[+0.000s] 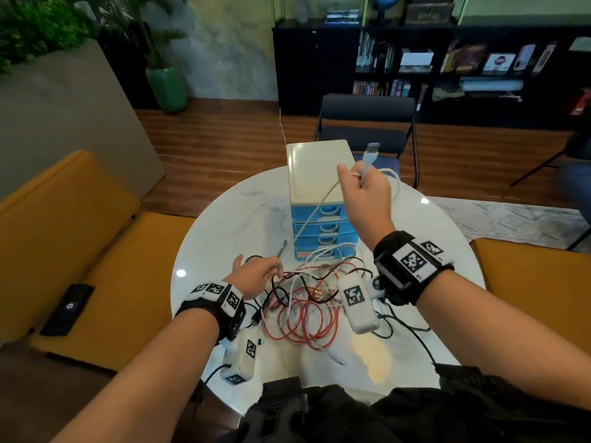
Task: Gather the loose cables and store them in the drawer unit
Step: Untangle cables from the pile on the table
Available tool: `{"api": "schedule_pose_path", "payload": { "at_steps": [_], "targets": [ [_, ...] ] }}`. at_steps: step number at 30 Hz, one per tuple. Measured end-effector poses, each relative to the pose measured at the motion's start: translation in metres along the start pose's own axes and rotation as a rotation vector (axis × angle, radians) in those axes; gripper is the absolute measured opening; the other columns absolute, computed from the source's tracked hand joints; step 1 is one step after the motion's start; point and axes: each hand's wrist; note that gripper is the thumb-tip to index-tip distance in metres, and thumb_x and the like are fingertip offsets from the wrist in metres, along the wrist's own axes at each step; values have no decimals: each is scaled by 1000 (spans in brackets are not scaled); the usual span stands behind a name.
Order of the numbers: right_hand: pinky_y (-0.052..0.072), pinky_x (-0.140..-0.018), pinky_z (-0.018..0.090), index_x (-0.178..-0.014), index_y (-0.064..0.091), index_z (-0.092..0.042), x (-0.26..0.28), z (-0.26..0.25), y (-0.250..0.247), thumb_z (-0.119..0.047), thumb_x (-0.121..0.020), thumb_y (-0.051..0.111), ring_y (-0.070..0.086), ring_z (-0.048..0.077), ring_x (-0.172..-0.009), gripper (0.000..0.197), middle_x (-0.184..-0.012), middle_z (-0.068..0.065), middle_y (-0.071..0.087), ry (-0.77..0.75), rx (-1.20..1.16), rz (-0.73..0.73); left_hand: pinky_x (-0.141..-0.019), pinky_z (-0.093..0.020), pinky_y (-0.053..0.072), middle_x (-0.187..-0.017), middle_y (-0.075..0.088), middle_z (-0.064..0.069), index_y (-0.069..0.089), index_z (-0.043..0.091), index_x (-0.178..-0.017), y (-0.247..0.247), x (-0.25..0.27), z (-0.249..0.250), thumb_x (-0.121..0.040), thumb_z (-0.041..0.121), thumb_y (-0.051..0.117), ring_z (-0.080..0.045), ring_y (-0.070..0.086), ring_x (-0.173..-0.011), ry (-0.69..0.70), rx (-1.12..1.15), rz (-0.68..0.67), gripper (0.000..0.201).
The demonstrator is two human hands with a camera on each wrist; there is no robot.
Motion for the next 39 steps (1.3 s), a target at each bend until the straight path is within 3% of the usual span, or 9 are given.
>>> {"api": "schedule_pose_path", "payload": {
  "at_steps": [2, 4, 8, 12, 16, 19, 27, 34, 39],
  "targets": [
    [30, -52, 20, -61, 29, -20, -3, -4, -5, -17, -96, 56, 28, 4, -49, 45, -55, -7, 29, -37, -66, 104, -111, -50, 4, -95, 62, 14, 63, 28, -97, -3, 0, 7, -103, 22, 31, -5, 49, -102, -19, -1, 37, 33],
    [30, -51, 22, -60, 30, -21, -2, -5, -10, -23, -97, 55, 30, 6, -49, 45, -54, -7, 30, -91, 23, 72, -104, -43, 18, -86, 67, 17, 66, 28, -91, -8, -3, 15, -101, 24, 37, 0, 52, -96, -15, 92, 140, 31],
    [33, -53, 28, -68, 48, -23, 15, 8, -3, -46, -99, 47, 45, 11, -56, 38, -61, -5, 47, -32, 474, -316, -80, -28, 41, -73, 71, 13, 70, 25, -81, -21, -7, 46, -96, 28, 53, 11, 58, -73, 116, 438, 235, 22],
    [38, -64, 31, -98, 61, -13, 39, 34, 14, -54, -95, 45, 58, 22, -82, 44, -84, 0, 60, 221, 618, -561, -53, -8, 36, -66, 65, 6, 68, 12, -81, -28, 0, 78, -93, 9, 55, 9, 52, -50, 210, 547, 275, 18],
    [31, -53, 25, -73, 54, -17, 44, 36, 16, -43, -100, 45, 54, 18, -70, 38, -68, -3, 52, 297, 567, -608, -74, -36, 51, -69, 67, 7, 64, 26, -77, -18, 4, 66, -94, 21, 54, -16, 61, -67, 197, 531, 239, 21],
    [32, -56, 31, -64, 45, -20, 42, 31, 17, -40, -99, 48, 48, 17, -65, 41, -65, -1, 48, 249, 609, -625, -85, -46, 50, -74, 67, 10, 59, 27, -79, -13, 6, 55, -90, 38, 44, -17, 63, -74, 184, 420, 173, 21],
    [37, -61, 33, -61, 40, -15, 27, 9, 12, -38, -97, 51, 41, 19, -59, 44, -58, 1, 38, 233, 242, -386, -90, -32, 37, -76, 58, 17, 52, 34, -82, -8, 5, 45, -100, 13, 34, 0, 53, -74, 124, 156, 89, 33],
    [27, -47, 16, -60, 31, -20, 10, -10, -7, -29, -100, 51, 29, 3, -46, 46, -55, -6, 28, 110, -36, 9, -98, -41, 30, -99, 68, 14, 62, 29, -95, -6, -3, 25, -101, 21, 32, -11, 60, -94, 14, 48, 71, 31],
    [30, -49, 24, -63, 39, -19, 12, -1, -14, -41, -99, 48, 38, 9, -51, 43, -56, -4, 40, -17, 307, -115, -81, -38, 44, -76, 70, 14, 71, 25, -77, -21, -10, 26, -95, 33, 51, 0, 52, -62, -7, 240, 267, 28]
  ]
}}
Point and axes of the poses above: each hand's wrist, its own x-axis away from the middle knuckle, its own y-axis out of the palm, z = x × y
